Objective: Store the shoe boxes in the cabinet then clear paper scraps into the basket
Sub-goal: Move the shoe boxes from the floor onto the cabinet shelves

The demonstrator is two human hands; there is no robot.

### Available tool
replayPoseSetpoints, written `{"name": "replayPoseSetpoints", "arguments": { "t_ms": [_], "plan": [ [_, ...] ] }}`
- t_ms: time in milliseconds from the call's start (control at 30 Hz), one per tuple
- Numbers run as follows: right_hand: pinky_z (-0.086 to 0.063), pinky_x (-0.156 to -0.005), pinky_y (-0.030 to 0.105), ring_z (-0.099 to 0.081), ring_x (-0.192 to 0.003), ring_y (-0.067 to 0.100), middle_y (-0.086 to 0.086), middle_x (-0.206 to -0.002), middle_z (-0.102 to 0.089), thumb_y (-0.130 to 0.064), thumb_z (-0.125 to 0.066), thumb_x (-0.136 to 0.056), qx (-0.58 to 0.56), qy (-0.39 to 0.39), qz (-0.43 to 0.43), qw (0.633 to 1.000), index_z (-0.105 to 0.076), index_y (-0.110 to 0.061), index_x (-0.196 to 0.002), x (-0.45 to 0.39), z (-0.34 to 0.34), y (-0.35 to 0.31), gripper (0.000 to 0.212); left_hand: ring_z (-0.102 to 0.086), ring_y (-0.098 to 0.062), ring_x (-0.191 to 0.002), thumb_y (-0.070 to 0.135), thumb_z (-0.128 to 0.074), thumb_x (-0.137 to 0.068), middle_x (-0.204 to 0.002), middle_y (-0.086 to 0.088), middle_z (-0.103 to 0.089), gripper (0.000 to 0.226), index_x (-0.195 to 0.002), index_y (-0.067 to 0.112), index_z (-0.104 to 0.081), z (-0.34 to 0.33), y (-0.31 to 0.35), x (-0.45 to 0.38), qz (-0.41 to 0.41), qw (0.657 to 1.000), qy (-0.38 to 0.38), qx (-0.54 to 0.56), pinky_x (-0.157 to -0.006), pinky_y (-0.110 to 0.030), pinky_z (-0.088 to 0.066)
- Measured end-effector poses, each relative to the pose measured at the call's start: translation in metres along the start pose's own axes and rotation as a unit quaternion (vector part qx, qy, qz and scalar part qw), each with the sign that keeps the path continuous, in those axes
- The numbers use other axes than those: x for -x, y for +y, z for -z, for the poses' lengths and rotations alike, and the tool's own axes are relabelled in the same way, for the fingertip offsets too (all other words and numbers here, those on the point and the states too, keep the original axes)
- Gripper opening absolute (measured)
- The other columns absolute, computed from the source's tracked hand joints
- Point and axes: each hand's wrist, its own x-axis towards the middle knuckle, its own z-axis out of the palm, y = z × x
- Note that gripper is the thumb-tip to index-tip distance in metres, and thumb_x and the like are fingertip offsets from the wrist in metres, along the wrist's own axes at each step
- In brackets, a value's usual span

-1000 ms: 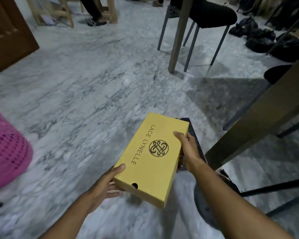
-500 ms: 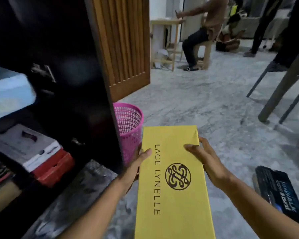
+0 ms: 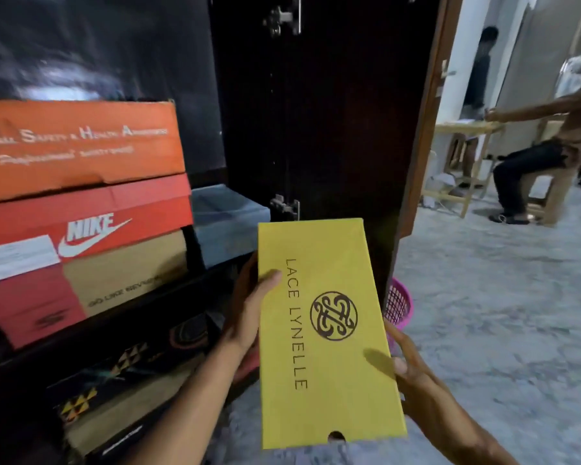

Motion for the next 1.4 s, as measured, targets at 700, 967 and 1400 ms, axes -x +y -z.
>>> {"name": "replayPoseSetpoints", "arguments": {
  "t_ms": [700, 967, 1400],
  "plan": [
    [-0.065, -0.069, 0.039, -0.066, -0.113, 0.036, 0.013, -0.138, -0.056, -0.061, -0.077, -0.08, -0.066, 0.094, -0.001, 0.993, -0.057, -0.018, -0.138, -0.27, -0.151, -0.148, 0.076, -0.042, -0.015, -0.143, 0.077, -0.065, -0.062, -0.158, 0.007, -0.036, 0.094, -0.146, 0.045, -0.036, 0.051, 0.049, -0.072, -0.015, 0.98, 0.167, -0.105, -0.116, -0.048, -0.042],
    [-0.061, -0.095, 0.051, -0.066, -0.115, 0.032, 0.009, -0.143, -0.055, -0.066, -0.078, -0.063, 0.134, 0.19, 0.056, 0.971, -0.037, -0.031, -0.152, -0.313, -0.171, -0.128, 0.104, -0.034, -0.016, -0.148, 0.042, -0.066, -0.093, -0.162, 0.002, -0.027, 0.07, -0.155, 0.031, -0.036, 0.046, 0.049, -0.096, -0.013, 0.975, 0.154, -0.158, -0.111, -0.029, -0.033],
    [-0.053, -0.103, 0.045, -0.066, -0.115, 0.032, 0.013, -0.123, -0.072, -0.04, -0.058, -0.101, 0.363, 0.097, 0.131, 0.917, -0.074, -0.01, -0.114, -0.262, -0.132, -0.125, 0.037, -0.059, -0.016, -0.116, 0.031, -0.062, -0.096, -0.135, -0.001, -0.053, 0.033, -0.129, 0.025, -0.059, 0.022, 0.022, -0.089, -0.068, 0.953, 0.233, -0.179, -0.092, -0.029, -0.045]
  ]
}}
